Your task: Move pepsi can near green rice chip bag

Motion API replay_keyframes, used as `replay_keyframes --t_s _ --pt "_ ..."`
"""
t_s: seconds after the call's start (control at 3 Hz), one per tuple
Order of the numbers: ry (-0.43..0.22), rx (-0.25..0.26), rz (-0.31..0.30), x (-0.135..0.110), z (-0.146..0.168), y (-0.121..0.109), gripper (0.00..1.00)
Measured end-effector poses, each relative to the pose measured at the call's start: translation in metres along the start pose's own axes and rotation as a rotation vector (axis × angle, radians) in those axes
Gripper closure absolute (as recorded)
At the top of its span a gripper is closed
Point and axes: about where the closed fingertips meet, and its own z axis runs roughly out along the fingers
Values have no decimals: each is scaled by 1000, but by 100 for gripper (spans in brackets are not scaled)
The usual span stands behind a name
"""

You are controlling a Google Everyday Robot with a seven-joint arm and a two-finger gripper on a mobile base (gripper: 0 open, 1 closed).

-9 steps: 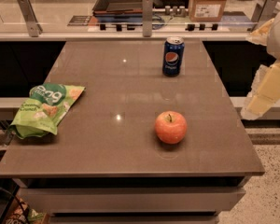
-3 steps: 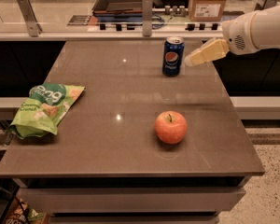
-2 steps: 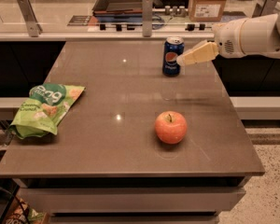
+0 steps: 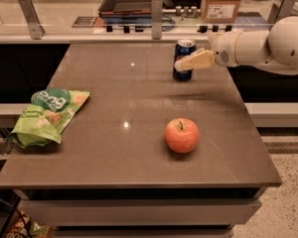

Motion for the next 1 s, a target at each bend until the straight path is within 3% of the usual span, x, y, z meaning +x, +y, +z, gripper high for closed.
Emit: replay_keyframes --t_s 0.67,1.0 --pt "-9 -3 9 1 4 -2 0" --pt "-57 -3 46 8 13 -6 0"
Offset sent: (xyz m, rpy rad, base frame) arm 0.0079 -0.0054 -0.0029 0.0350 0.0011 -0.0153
